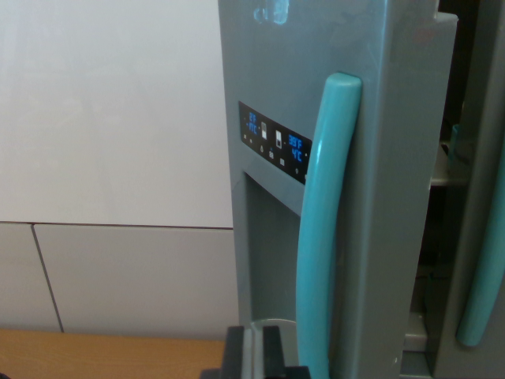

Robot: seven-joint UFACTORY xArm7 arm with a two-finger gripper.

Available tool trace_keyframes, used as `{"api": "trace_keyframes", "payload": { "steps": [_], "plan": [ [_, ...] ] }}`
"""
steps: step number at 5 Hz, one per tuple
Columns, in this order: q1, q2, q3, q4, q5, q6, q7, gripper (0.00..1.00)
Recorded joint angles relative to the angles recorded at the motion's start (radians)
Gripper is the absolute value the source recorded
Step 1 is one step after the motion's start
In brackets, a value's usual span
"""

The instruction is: Close fridge door

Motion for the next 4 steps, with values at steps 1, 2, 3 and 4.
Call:
{"api": "trace_keyframes", "payload": {
  "steps": [1,2,3,4],
  "plan": [
    [0.0000,0.000,0.000,0.000,0.0000,0.000,0.000,1.00],
    [0.0000,0.005,0.000,0.000,0.0000,0.000,0.000,1.00],
    [0.0000,0.005,0.000,0.000,0.0000,0.000,0.000,1.00],
    [0.0000,0.011,0.000,0.000,0.0000,0.000,0.000,1.00]
  ]
}}
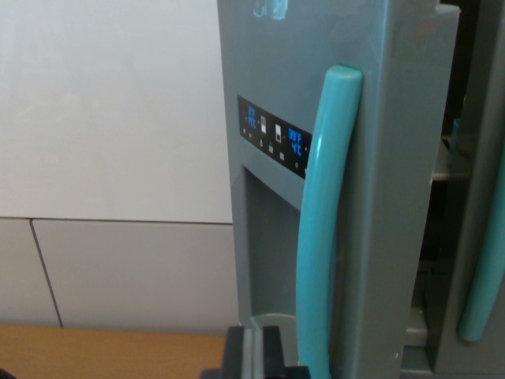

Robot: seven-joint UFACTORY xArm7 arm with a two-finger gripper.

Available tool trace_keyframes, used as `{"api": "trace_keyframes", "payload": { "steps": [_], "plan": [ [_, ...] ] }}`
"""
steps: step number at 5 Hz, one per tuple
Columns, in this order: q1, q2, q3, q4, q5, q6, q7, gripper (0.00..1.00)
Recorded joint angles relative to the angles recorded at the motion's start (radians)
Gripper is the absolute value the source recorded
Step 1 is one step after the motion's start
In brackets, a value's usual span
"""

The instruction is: Close fridge door

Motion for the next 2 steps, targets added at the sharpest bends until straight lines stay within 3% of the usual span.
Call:
{"api": "trace_keyframes", "payload": {
  "steps": [1,2],
  "plan": [
    [0.0000,0.000,0.000,0.000,0.0000,0.000,0.000,1.00],
    [0.0000,0.017,0.000,0.000,0.0000,0.000,0.000,1.00]
  ]
}}
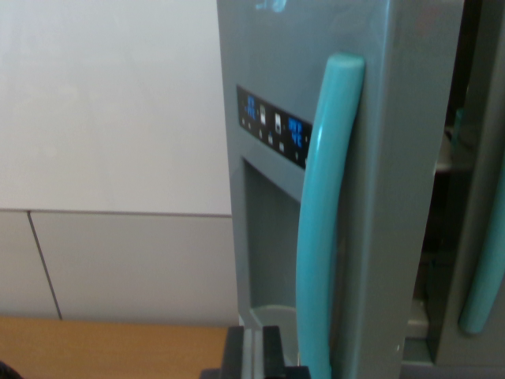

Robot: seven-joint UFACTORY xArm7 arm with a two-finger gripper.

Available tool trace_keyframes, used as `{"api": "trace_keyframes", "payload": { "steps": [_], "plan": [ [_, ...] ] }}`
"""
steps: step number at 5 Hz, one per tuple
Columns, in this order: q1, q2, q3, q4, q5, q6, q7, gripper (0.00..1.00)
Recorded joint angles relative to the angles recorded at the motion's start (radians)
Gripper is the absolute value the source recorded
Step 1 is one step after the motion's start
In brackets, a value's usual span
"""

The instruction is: Close fridge door

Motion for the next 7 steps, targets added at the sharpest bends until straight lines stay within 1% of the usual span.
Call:
{"api": "trace_keyframes", "payload": {
  "steps": [1,2,3,4,5,6,7],
  "plan": [
    [0.0000,0.000,0.000,0.000,0.0000,0.000,0.000,1.00],
    [0.0000,0.024,0.000,0.004,0.0000,0.000,0.000,1.00],
    [0.0000,0.024,0.000,0.004,0.0000,0.000,0.000,1.00],
    [0.0000,0.060,0.000,0.023,0.0000,0.000,0.000,1.00],
    [0.0000,0.060,0.000,0.023,0.0000,0.000,0.000,1.00],
    [0.0000,0.132,0.000,0.073,0.0000,0.000,0.000,1.00],
    [0.0000,0.132,0.000,0.073,0.0000,0.000,0.000,1.00]
  ]
}}
